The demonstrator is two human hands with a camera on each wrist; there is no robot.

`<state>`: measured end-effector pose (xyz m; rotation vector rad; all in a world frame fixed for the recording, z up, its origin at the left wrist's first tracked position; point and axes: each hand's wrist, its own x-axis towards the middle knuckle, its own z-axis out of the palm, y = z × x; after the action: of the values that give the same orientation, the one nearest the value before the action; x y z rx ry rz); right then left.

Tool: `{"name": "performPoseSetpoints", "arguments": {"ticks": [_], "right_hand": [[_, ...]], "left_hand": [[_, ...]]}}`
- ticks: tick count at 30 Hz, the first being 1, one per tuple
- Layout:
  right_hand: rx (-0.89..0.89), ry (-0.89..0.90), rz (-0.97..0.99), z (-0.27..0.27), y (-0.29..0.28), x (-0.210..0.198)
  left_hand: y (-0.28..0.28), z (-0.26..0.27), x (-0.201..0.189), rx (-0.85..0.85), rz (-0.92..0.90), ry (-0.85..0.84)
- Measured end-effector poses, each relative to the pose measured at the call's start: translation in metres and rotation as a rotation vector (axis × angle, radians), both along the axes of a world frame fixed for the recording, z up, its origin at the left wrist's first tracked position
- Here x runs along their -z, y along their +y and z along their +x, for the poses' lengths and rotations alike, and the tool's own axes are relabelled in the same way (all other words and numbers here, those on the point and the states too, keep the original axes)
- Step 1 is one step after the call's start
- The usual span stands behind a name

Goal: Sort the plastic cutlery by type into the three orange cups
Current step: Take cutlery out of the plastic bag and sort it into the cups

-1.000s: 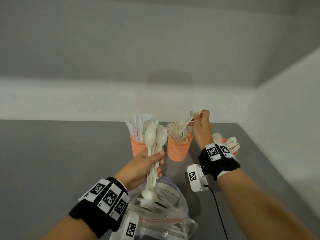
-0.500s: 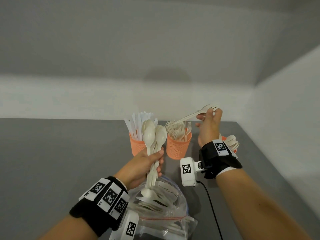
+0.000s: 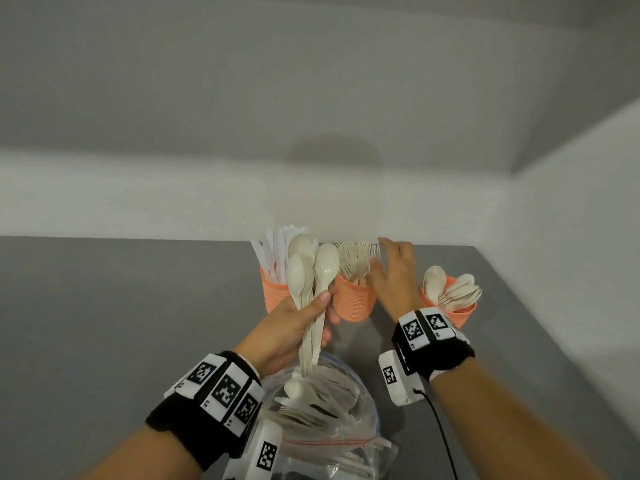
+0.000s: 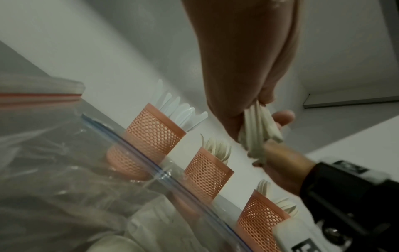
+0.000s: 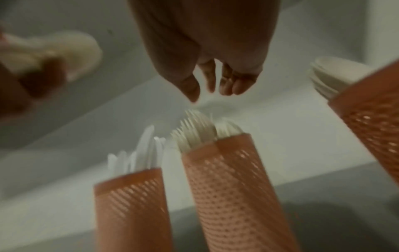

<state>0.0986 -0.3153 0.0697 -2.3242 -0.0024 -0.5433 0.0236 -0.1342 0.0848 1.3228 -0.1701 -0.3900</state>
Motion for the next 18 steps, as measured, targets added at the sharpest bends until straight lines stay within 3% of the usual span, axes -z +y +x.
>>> {"name": "performPoseSetpoints", "arguments": {"ticks": [2,5,10,12,14,18], "right_hand": [[-0.137,-0.015,0.218,-0.02,0.01,-0.02],[-0.455,0.293,0.493,-0.049,0.027,-0.038],[-0.483,0.461,0.886,-0.059,0.014,-0.035],[-0.487,0.499,1.004,-0.062,0.004,-0.034],[-0.509,0.511,1.022,-0.066,-0.003,-0.031],[-0.52,0.532,0.866,-0.078,-0.008,-0.025]], "left_hand": [[-0.003,0.002,-0.002,-0.011,-0.005,0.019],[-0.013,0.003,-0.007,0.027,-0.022,0.041],[-0.027,0.002,-0.014,0.128,-0.128,0.17],[-0.032,0.001,-0.014,0.154,-0.142,0.141],[-0.041,-0.001,-0.013,0.138,-0.113,0.085],[-0.063,-0.003,-0.009,0.049,0.052,-0.017]]}}
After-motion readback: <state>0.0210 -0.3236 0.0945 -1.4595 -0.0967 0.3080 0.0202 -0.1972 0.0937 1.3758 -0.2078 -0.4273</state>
